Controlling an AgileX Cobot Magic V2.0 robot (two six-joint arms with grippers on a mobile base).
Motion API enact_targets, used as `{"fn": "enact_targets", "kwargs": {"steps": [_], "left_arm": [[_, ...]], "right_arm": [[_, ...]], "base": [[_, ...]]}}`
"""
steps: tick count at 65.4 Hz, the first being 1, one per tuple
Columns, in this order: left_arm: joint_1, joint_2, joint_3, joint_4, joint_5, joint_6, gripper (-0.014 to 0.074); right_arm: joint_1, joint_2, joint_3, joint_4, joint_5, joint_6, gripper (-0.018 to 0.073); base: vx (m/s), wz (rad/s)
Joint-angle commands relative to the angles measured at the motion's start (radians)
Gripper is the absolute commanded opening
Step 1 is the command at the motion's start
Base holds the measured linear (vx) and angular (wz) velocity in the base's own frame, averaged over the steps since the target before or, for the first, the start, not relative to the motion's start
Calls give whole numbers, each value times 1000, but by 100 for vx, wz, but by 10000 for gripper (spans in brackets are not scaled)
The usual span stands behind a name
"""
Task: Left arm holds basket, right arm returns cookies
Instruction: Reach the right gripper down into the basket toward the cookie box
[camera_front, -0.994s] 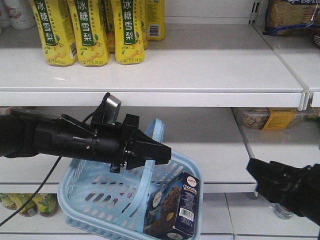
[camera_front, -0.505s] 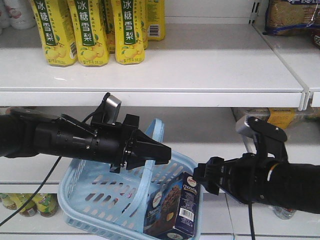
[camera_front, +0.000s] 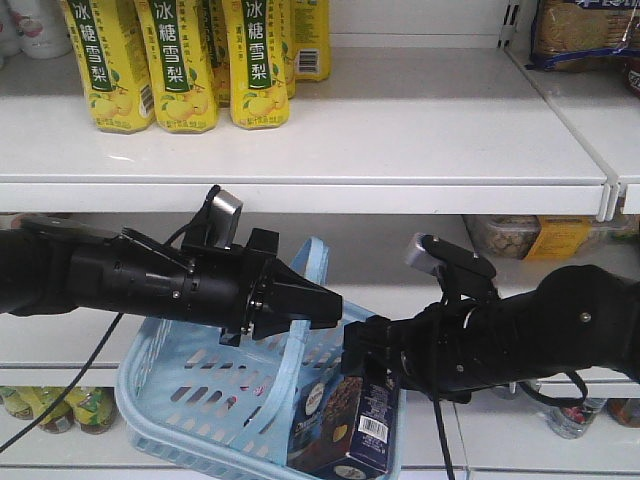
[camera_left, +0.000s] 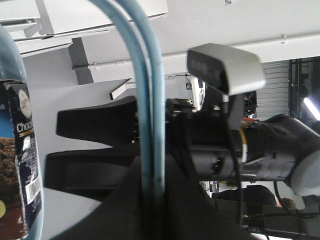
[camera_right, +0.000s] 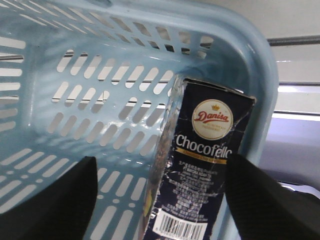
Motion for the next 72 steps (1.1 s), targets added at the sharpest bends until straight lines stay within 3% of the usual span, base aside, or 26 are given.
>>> {"fn": "enact_targets", "kwargs": {"steps": [1,40,72], "left_arm": [[9,-51,-39,-179,-19,43,-3],[9,-51,-39,-179,-19,43,-3],[9,-51,-39,-179,-19,43,-3]], "right_arm": [[0,-6,-32,31,-23,-32,518],[-1,75,-32,86,-38,-66,517],[-1,145,-32,379,-1,-325,517]], "base": [[0,0],[0,0],[0,0]]}}
